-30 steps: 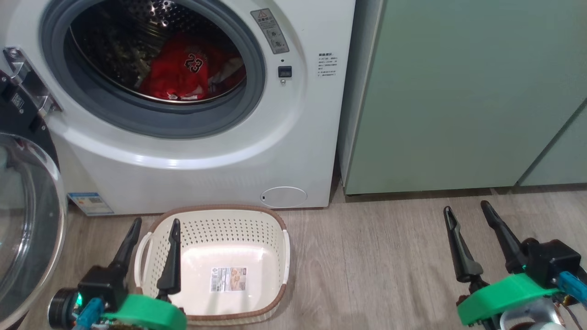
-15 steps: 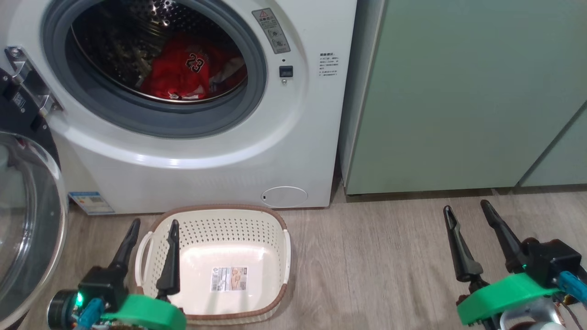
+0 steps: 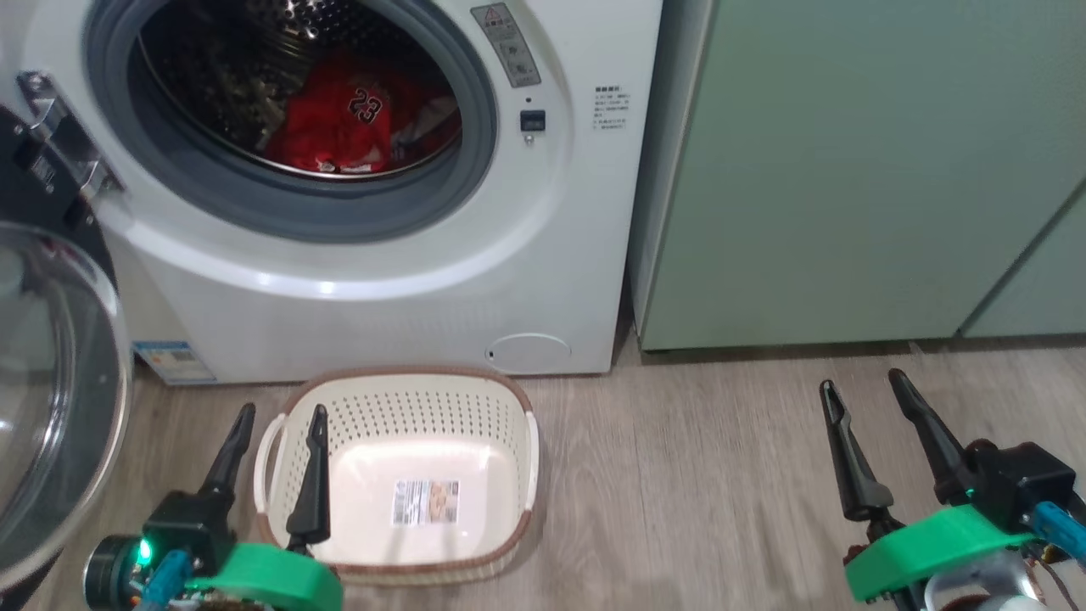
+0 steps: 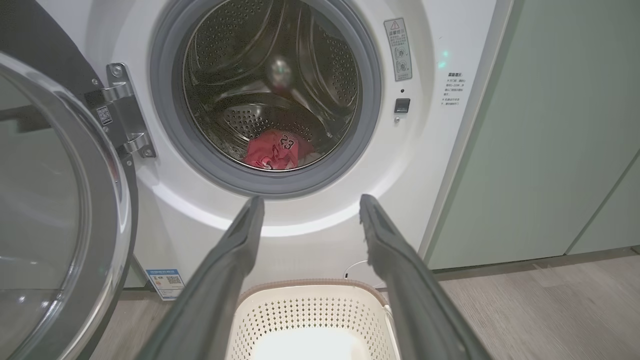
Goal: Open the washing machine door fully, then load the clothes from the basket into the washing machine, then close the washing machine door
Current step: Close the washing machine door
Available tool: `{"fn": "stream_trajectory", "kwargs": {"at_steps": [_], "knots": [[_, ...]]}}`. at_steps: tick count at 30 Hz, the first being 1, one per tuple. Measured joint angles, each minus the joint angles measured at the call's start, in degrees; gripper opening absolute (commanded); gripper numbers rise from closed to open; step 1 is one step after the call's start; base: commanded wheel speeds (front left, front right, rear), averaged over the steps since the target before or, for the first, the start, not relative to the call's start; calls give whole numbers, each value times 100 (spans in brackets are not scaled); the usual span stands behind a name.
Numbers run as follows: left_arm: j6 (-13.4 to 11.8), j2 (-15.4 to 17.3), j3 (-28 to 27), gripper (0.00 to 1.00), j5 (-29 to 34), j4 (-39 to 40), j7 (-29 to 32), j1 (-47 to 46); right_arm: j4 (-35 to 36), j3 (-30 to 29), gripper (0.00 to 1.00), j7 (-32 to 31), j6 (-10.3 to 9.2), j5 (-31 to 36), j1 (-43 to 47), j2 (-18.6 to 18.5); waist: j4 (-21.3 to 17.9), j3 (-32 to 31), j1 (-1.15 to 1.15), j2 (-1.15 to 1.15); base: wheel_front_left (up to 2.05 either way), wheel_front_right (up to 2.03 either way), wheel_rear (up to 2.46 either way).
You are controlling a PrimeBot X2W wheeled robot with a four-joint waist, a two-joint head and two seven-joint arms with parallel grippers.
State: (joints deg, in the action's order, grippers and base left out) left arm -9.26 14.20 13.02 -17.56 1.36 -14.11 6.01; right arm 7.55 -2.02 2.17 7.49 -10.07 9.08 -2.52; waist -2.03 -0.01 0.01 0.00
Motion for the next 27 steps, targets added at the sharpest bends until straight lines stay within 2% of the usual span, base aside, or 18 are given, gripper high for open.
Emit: {"fn": "stream_trajectory", "kwargs": {"at_steps": [8, 14, 27], "knots": [[0, 37, 25, 100, -7, 1, 0, 4, 0, 0, 100, 0, 0, 0, 2, 2, 3, -5, -1, 0, -203, 203, 0], [0, 55, 26, 100, -8, 7, -1, 5, 0, -2, 100, 0, 0, 0, 3, 2, 11, -3, -1, 0, -137, 137, 0], [0, 90, 42, 100, -9, 9, -1, 7, -3, -3, 100, 0, 0, -1, 7, 4, 7, 7, -1, 0, -21, 21, 0]]}}
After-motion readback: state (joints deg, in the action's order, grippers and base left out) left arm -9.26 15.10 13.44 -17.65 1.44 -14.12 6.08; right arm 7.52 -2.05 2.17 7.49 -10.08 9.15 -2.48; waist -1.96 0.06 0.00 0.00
